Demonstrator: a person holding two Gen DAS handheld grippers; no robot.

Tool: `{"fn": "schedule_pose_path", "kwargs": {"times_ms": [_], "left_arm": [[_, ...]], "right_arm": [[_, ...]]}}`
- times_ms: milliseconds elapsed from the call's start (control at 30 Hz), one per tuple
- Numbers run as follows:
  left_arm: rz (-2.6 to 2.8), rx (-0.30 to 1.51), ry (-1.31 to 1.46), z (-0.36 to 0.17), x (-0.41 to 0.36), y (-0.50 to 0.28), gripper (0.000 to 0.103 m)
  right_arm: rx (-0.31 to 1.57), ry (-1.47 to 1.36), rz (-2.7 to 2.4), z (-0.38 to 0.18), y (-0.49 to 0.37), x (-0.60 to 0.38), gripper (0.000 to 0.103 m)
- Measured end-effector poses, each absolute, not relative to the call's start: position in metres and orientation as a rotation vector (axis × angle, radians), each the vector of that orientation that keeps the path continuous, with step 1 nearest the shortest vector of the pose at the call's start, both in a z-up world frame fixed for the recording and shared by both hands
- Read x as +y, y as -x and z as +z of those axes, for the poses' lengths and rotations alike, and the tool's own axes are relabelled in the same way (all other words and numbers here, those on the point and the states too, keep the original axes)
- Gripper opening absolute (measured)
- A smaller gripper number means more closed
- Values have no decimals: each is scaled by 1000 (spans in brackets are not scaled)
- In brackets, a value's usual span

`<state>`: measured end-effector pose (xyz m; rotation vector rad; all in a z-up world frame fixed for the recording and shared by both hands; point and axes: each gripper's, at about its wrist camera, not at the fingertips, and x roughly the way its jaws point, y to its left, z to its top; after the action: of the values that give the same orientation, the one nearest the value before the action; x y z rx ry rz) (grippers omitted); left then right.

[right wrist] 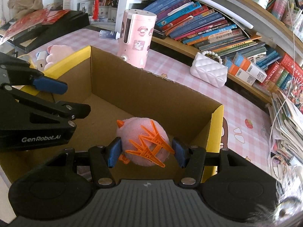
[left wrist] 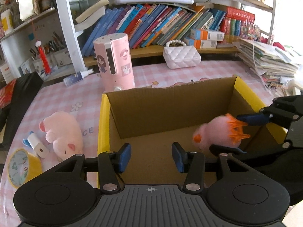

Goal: Organize objects
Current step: 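Open the right tool dropping the chick while the left tool releases the truck into the box, then withdraw both open tools back from the yellow box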

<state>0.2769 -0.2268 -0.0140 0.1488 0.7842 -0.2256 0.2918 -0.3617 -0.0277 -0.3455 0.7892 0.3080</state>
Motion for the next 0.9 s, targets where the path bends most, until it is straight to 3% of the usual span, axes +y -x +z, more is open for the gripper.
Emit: {"fn": "schedule_pose_path", "kwargs": {"times_ms": [100,400,900], "left_arm": [[-229,736,-135,-5,-225,-269,70],[-235,568,-74,33,-208,-225,83],[-327,522,-27,37,-164,-153,84]], "right_arm": [[771,336,297,-24,-290,-362,55],[664,202,208,12,-256,-375,61],[582,-2,-102,34,-149,-384,62]]}}
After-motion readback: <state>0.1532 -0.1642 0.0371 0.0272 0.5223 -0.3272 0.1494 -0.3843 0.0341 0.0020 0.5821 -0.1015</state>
